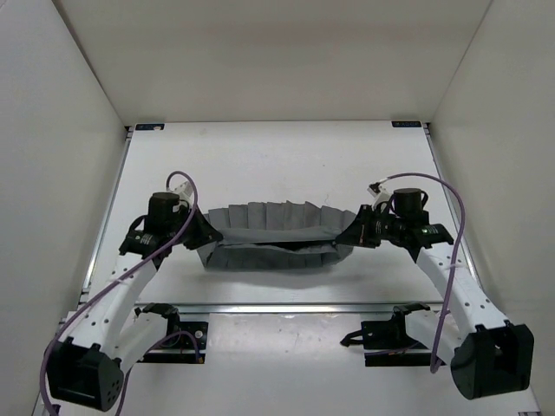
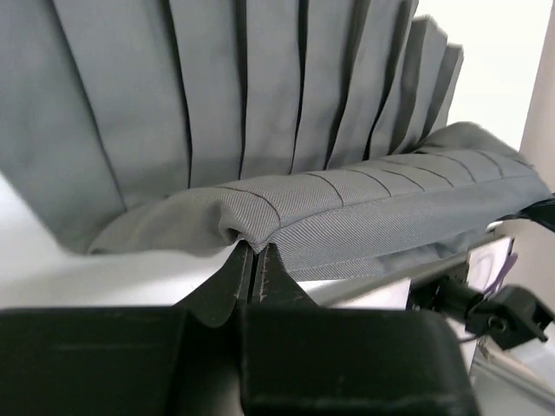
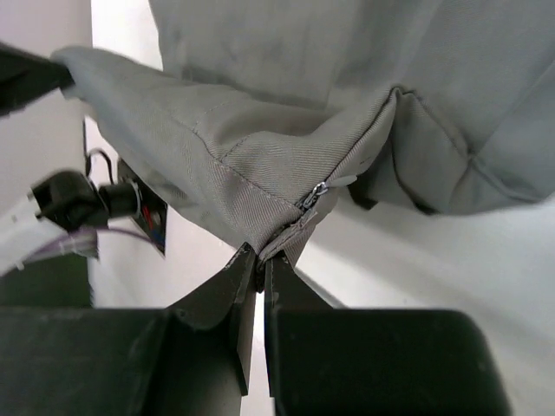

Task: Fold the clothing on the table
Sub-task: Fold the skirt

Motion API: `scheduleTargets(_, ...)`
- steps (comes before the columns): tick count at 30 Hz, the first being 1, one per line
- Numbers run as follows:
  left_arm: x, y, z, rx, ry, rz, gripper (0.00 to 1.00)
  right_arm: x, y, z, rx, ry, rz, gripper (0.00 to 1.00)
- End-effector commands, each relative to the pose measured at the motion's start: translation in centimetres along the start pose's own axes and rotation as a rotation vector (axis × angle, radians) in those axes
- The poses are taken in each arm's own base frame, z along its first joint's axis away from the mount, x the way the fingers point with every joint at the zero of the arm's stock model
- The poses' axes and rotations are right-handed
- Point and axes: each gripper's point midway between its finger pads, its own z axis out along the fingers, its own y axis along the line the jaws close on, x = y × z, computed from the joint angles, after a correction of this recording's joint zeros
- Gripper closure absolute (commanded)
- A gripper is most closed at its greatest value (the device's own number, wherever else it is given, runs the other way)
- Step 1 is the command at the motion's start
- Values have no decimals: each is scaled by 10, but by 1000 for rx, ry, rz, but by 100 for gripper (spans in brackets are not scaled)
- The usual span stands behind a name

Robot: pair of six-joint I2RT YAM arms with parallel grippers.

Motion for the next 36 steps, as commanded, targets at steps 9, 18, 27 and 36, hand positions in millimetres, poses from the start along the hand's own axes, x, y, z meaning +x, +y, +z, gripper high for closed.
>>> scheduleTargets(9, -80, 8, 41, -16, -193, -48, 87, -96, -14, 48, -42, -203, 25, 99)
scheduleTargets(18, -124, 5, 44, -16, -244, -38, 28, -126, -46, 55, 198, -311, -100, 53)
scheduleTargets(27, -28, 49, 71, -94, -87, -30, 34, -84, -92, 67, 322, -145, -124, 64)
scheduleTargets(36, 20, 57, 67, -137, -30, -2, 32, -24, -118, 37, 480, -149, 138, 41)
